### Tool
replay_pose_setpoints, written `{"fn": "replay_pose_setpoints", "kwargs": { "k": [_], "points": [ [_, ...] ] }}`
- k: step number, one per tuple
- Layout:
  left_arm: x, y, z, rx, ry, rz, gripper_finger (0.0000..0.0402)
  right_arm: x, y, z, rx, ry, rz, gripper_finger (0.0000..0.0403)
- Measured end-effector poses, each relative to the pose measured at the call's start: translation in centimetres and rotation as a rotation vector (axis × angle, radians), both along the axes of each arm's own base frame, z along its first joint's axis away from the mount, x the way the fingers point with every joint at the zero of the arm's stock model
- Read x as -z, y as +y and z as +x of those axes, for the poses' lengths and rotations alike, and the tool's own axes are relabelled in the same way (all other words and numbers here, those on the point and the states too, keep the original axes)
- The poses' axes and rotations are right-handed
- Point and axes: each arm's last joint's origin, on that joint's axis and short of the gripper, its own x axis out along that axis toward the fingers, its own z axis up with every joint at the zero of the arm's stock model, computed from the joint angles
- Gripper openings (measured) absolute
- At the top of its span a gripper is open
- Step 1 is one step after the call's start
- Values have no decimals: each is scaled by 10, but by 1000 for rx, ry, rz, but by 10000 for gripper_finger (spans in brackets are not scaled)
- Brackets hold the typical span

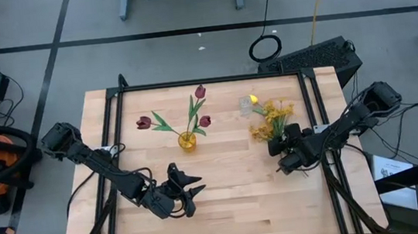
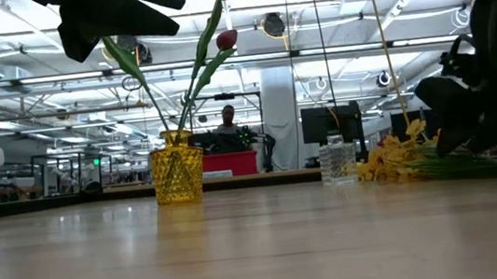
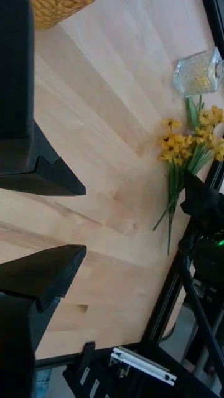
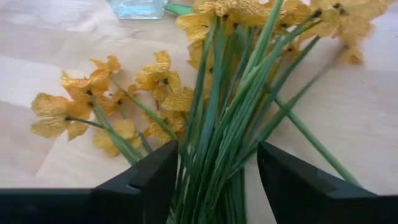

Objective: Sort flowers into vase by color
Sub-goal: Put the yellow flowers into the transparent vase

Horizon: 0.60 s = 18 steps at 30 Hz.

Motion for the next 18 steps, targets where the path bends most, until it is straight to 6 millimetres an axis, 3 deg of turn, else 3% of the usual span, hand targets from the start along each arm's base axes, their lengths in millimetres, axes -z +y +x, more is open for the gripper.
{"fn": "replay_pose_setpoints", "kwargs": {
  "k": [6, 13, 18],
  "points": [
    [0, 0, 0, 0, 1, 1, 144, 3, -5, -2, 24, 11, -3, 153],
    [0, 0, 0, 0, 3, 2, 144, 2, -6, -2, 22, 6, -25, 20],
    [0, 0, 0, 0, 3, 2, 144, 2, -6, -2, 24, -1, -35, 11]
  ]
}}
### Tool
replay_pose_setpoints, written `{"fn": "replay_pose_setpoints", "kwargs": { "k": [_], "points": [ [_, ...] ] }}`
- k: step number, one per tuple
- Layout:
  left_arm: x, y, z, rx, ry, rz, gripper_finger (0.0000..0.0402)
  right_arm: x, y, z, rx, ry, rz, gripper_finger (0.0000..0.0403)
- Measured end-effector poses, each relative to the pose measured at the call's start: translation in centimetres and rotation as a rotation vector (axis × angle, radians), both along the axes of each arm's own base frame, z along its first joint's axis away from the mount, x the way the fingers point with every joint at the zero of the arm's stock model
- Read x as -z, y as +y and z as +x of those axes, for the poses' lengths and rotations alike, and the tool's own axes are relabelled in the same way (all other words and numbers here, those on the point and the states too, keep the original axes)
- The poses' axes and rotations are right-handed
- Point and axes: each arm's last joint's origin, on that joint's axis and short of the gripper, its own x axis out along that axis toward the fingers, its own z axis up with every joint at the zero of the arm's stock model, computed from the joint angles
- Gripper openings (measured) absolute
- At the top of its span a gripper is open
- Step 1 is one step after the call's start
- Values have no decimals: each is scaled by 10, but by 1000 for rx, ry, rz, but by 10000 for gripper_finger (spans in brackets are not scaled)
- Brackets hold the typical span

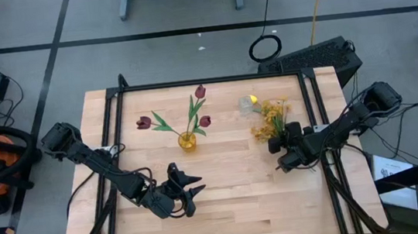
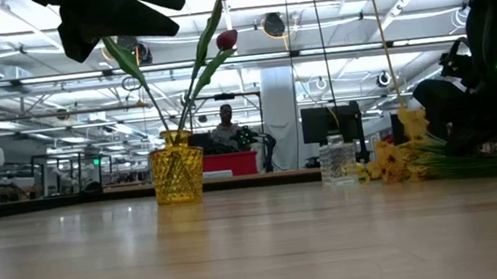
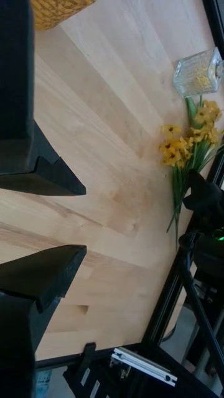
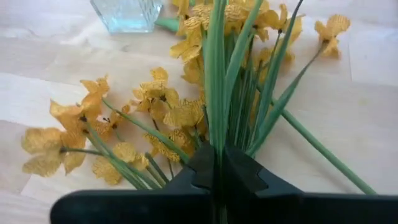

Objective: Sort flowers into vase by color
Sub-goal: Put the yellow flowers into the transparent vase

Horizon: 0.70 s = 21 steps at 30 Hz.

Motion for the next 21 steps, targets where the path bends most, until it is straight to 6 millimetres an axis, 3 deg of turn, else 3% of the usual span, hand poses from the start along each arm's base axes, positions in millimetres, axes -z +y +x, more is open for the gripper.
{"fn": "replay_pose_setpoints", "kwargs": {
  "k": [4, 9, 21],
  "points": [
    [0, 0, 0, 2, 1, 5, 144, -3, 0, 1, -10, -17, -50, 4],
    [0, 0, 0, 8, 1, 14, 144, -21, 9, 12, -77, -37, -98, 3],
    [-3, -2, 2, 38, -20, 13, 144, -106, 44, 40, -306, -193, -388, 0]
  ]
}}
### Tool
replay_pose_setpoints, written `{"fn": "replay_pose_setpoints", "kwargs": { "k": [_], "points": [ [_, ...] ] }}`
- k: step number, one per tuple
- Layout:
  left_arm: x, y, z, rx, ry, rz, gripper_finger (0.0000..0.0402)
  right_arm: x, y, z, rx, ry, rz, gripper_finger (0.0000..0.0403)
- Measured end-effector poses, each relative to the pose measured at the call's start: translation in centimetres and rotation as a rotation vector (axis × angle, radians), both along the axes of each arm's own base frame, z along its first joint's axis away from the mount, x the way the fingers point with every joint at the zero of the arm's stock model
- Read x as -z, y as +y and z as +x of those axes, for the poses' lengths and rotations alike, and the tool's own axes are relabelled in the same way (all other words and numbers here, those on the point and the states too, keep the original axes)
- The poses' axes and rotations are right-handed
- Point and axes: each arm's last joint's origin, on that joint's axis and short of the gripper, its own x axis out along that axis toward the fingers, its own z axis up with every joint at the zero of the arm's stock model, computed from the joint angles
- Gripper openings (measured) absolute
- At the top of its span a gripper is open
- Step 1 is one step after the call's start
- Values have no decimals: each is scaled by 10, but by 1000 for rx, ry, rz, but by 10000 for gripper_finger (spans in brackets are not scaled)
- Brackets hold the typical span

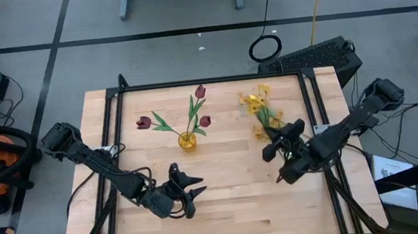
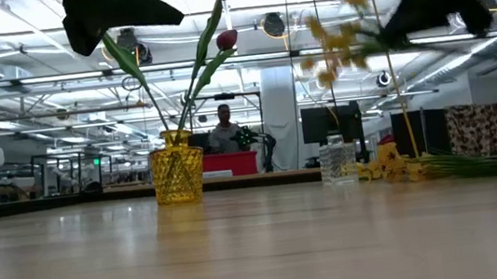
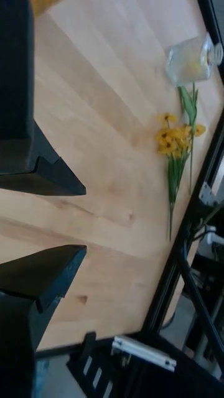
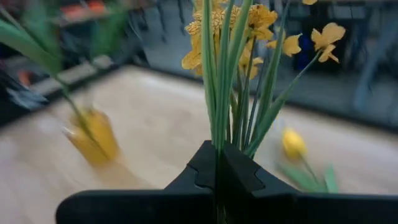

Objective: Sort flowers into vase by color
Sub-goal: Put the yellow flowers into the transparent vase

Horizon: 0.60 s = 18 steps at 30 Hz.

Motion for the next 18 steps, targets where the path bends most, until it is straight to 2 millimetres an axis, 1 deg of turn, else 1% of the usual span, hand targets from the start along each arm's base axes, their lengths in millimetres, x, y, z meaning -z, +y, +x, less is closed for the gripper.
{"fn": "replay_pose_setpoints", "kwargs": {
  "k": [3, 5, 10, 13, 15, 18],
  "points": [
    [-3, -2, 2, 34, -18, 9, 144, -18, 12, 5, -33, -56, -94, 0],
    [-5, -3, 3, 57, -37, 11, 144, -26, 21, 8, -56, -94, -120, 0],
    [-11, -6, 6, 89, -96, 19, 144, -41, 47, 9, -135, -168, -157, 0],
    [-9, -10, 11, 117, -129, 49, 144, -50, 60, 9, -184, -193, -157, 0],
    [-8, -12, 18, 132, -181, 62, 144, -56, 67, 9, -214, -200, -164, 0],
    [-9, -11, 28, 167, -251, 73, 144, -67, 75, 12, -314, -194, -171, 0]
  ]
}}
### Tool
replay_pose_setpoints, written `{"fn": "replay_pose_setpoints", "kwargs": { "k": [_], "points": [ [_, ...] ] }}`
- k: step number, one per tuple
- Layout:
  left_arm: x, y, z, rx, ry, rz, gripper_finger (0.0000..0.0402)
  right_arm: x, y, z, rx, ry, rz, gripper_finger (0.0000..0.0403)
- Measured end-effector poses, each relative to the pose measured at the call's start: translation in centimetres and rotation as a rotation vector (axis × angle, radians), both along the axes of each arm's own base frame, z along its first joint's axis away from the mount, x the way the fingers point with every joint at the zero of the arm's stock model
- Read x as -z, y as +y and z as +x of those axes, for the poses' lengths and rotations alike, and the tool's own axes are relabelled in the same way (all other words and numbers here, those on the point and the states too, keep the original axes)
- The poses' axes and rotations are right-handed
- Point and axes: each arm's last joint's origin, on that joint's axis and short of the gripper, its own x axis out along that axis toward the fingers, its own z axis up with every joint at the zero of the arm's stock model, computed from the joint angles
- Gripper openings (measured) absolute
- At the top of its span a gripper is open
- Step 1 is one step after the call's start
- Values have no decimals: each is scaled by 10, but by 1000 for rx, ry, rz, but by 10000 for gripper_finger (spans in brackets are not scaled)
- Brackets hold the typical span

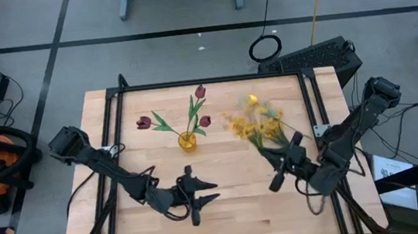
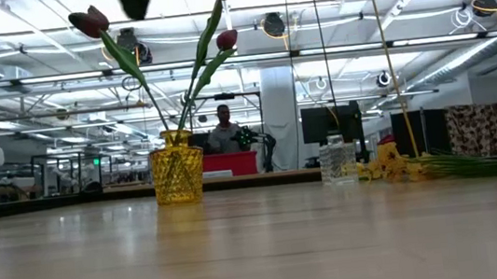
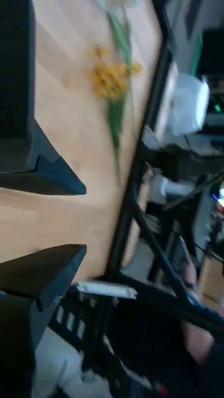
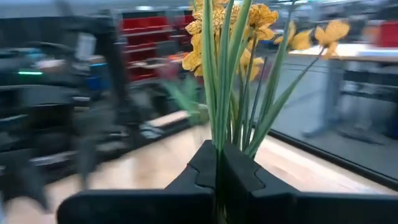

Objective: Sort flowers into vase by color
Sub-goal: Put the yellow flowers into the transparent vase

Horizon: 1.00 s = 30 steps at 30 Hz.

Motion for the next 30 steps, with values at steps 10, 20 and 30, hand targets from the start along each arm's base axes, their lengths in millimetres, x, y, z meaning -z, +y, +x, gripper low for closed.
{"fn": "replay_pose_setpoints", "kwargs": {
  "k": [10, 20, 30],
  "points": [
    [-1, 8, 17, 61, -93, -32, 144, -43, 13, 13, -486, -215, -226, 0],
    [-21, -6, 18, 107, -149, 117, 144, -14, 27, 54, -617, -453, -417, 0],
    [-19, -4, 21, 100, -141, 161, 144, 21, 20, 82, -536, -526, -366, 0]
  ]
}}
